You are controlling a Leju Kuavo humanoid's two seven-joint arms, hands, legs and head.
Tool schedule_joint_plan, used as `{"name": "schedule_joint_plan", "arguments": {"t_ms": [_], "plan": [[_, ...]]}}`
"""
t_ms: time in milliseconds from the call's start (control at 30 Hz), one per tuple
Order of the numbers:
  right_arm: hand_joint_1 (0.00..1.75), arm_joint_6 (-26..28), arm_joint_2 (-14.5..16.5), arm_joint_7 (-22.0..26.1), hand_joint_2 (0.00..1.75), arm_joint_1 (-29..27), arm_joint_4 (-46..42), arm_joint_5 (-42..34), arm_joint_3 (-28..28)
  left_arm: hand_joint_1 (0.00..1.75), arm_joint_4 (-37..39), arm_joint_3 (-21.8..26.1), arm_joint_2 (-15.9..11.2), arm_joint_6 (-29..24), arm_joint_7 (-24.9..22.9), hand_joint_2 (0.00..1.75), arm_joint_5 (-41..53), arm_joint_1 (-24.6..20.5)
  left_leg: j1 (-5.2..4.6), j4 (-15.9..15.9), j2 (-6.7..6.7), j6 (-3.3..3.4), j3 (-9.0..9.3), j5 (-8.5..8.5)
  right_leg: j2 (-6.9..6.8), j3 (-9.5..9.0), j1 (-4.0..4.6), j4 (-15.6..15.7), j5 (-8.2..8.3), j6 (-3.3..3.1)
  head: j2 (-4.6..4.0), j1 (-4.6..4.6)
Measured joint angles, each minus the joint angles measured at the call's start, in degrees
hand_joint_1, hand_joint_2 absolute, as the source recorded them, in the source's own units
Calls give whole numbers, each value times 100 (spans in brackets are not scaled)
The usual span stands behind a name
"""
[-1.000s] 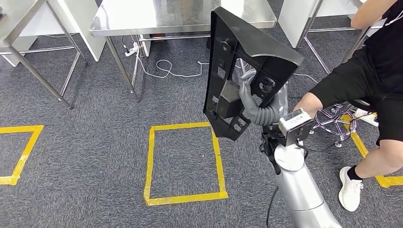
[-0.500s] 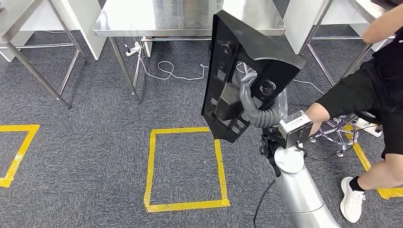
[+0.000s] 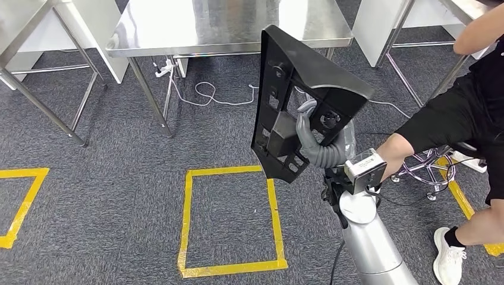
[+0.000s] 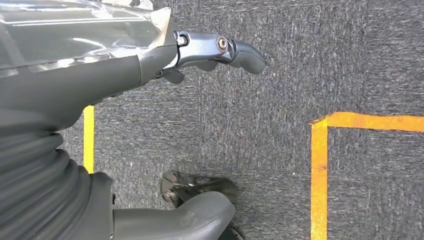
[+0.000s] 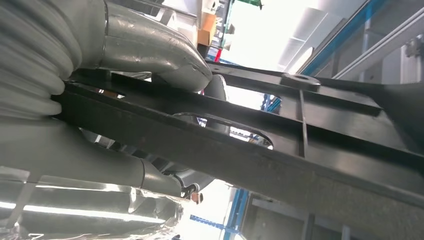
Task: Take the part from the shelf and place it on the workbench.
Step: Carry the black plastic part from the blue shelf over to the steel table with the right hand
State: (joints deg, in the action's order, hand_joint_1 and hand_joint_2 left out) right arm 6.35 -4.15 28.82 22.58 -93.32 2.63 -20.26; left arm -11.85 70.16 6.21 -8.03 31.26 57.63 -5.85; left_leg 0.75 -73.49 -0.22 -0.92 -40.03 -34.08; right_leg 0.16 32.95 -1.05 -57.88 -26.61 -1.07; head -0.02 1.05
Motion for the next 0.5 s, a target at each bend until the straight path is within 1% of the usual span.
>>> {"name": "schedule_joint_plan", "arguments": {"t_ms": [33, 67, 100, 133, 167, 200, 267, 300, 333, 367, 400, 433, 467, 500], "plan": [[175, 1, 20, -3, 175, -25, -1, 16, -5, 0, 0, 1, 0, -3, -4, 175, -3, 8, -1, -3, 2, 11, -92, 129, 6, -54, 6, 0, -43, 4, 1, 2], [175, 1, 41, -8, 175, -42, -4, 32, -9, 0, 0, 1, -1, -4, -5, 175, -5, 13, -6, 224, 2, 41, -68, 375, 12, -120, 13, 1, -90, 12, 1, 1], [175, 1, 61, -13, 175, -49, -7, 43, -12, 0, 0, 1, -4, -4, -5, 175, -5, 15, -18, 612, 2, 93, 42, 677, 16, -183, 17, 8, -138, 20, 1, 1], [175, 1, 81, -16, 175, -47, -10, 49, -14, 0, 0, 1, -13, -4, -5, 175, -4, 13, -37, 991, 7, 160, 179, 896, 17, -246, 29, 18, -185, 35, 1, -8], [175, 2, 98, -21, 175, -41, -14, 52, -15, 0, 1, 1, -19, -2, -4, 175, -1, 11, -65, 1303, 12, 231, 302, 1018, 17, -285, 35, 33, -221, 54, 0, -12], [175, 2, 112, -23, 175, -36, -16, 52, -15, 0, 1, 1, -28, -2, -4, 175, 2, 11, -94, 1477, 17, 292, 376, 1044, 16, -304, 34, 56, -245, 79, 0, -16], [175, 3, 128, -32, 175, -36, -17, 57, -18, 0, 1, 0, -37, -5, -4, 175, 8, 14, -135, 1622, 16, 390, 461, 971, 14, -348, 49, 40, -216, 159, 1, -15], [175, 3, 133, -36, 175, -36, -17, 61, -19, 0, 0, 0, -40, -8, -5, 175, 10, 19, -130, 1679, 9, 425, 527, 965, 11, -356, 57, 10, -221, 186, 1, -16], [175, 3, 137, -38, 175, -27, -18, 64, -22, 0, 0, 0, -39, -10, -4, 175, 16, 22, -120, 1742, 3, 462, 610, 958, 8, -339, 68, -94, -242, 196, 1, -20], [175, 3, 141, -38, 175, -5, -19, 68, -25, 0, 0, 0, -38, -10, -4, 175, 25, 22, -105, 1781, -3, 492, 691, 949, 6, -255, 67, -267, -303, 188, 1, -25], [175, 3, 147, -39, 175, 12, -20, 68, -28, 0, 0, 0, -37, -10, -3, 175, 34, 18, -95, 1806, -5, 502, 748, 934, 5, -85, 61, -553, -395, 173, 1, -31], [175, 3, 152, -39, 175, 25, -20, 68, -32, 0, 0, 0, -37, -9, -1, 175, 45, 13, -94, 1810, -10, 510, 784, 901, 6, 144, 54, -919, -501, 173, 0, -34], [175, 3, 153, -40, 175, 27, -16, 68, -36, 0, 0, 0, -37, -7, 0, 175, 52, 10, -93, 1808, -18, 505, 819, 862, 5, 392, 44, -1260, -597, 197, 0, -36], [175, 3, 153, -42, 175, 20, -12, 68, -40, 0, 1, 0, -37, -3, 1, 175, 56, 12, -92, 1807, -27, 493, 867, 816, 5, 592, 32, -1472, -658, 233, 0, -37]]}}
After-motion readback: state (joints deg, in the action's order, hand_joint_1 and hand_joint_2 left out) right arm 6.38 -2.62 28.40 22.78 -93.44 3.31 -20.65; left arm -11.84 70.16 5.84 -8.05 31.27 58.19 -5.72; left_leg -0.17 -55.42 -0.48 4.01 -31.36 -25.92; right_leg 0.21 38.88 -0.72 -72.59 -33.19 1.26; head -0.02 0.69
